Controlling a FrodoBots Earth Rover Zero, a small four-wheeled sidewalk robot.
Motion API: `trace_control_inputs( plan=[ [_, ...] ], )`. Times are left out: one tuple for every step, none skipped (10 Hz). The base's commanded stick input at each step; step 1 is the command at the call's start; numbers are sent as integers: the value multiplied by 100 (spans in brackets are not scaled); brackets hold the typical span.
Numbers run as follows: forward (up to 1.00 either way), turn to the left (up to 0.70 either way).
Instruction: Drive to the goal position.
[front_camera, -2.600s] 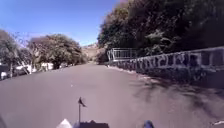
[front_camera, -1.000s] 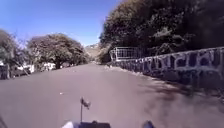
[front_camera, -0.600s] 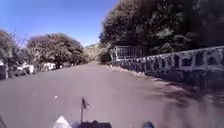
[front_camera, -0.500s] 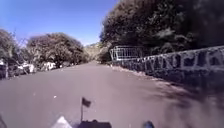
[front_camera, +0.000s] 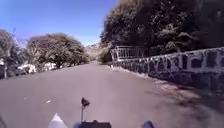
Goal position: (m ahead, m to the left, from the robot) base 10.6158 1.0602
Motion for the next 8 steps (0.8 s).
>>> trace_control_inputs(
  plan=[
    [50,0],
    [50,0],
    [50,0],
    [50,0],
    [50,0],
    [50,0],
    [50,0],
    [50,0]
  ],
)
